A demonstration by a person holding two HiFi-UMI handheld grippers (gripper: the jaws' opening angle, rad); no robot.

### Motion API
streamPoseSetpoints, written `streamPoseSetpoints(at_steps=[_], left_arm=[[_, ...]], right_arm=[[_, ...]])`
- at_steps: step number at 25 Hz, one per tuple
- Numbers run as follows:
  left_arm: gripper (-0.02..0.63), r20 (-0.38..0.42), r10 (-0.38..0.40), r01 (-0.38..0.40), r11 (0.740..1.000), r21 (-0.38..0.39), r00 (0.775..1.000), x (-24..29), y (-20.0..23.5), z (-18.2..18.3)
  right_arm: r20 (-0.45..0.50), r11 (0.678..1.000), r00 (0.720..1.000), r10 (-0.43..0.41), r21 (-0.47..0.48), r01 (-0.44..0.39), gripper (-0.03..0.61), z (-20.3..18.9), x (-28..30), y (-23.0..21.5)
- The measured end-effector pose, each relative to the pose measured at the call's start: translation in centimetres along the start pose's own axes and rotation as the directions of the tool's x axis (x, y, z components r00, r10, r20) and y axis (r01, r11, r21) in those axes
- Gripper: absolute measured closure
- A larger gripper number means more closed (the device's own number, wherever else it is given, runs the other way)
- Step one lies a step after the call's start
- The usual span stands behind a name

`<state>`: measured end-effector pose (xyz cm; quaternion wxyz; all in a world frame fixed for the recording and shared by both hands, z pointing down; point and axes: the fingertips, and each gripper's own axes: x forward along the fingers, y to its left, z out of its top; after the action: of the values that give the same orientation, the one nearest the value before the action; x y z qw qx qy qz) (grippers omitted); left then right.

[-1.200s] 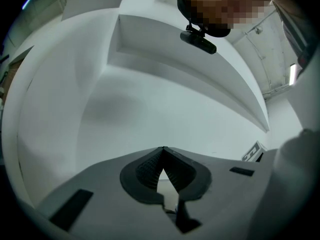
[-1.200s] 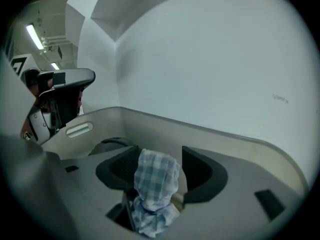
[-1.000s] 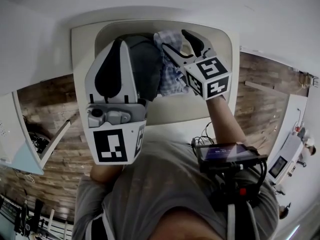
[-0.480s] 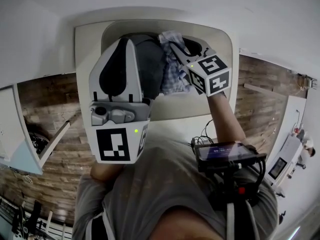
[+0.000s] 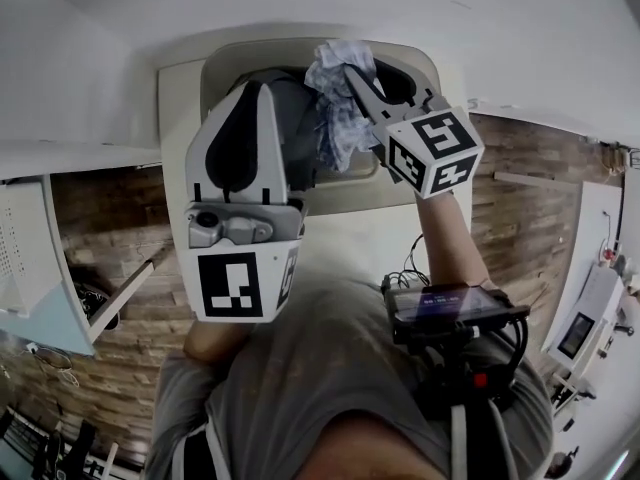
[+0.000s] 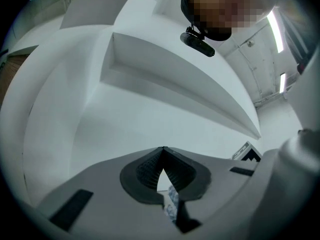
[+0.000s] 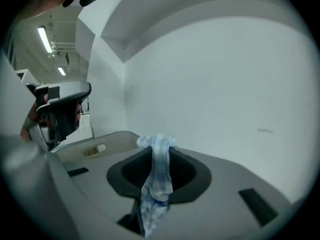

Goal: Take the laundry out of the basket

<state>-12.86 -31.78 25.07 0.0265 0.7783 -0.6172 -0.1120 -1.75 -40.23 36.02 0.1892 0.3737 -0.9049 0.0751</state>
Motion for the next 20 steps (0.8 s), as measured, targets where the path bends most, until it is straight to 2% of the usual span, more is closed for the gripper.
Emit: streamPoseSetpoints(at_steps=[5, 12, 20], left_arm=[[0.606, 0.013, -0.034, 0.034, 0.999, 0.025, 0.999, -0.8, -2.6, 0.5], [0.606, 0.026, -0.081, 0.08, 0.995, 0.058, 0.996, -1.9, -5.2, 1.6], [0.606, 0.07, -0.13, 0.123, 0.987, 0.104, 0.989, -5.3, -8.9, 3.8]], right_arm=[[0.137, 1.0, 0.99, -0.022, -0.01, 0.023, 0.483, 4.1, -3.0, -0.3], [0.29, 0.996, 0.956, -0.037, -0.066, 0.058, 0.483, 10.2, -7.8, 1.1], [0.45, 0.979, 0.889, -0.085, -0.129, 0.159, 0.483, 15.7, -17.3, 3.1]])
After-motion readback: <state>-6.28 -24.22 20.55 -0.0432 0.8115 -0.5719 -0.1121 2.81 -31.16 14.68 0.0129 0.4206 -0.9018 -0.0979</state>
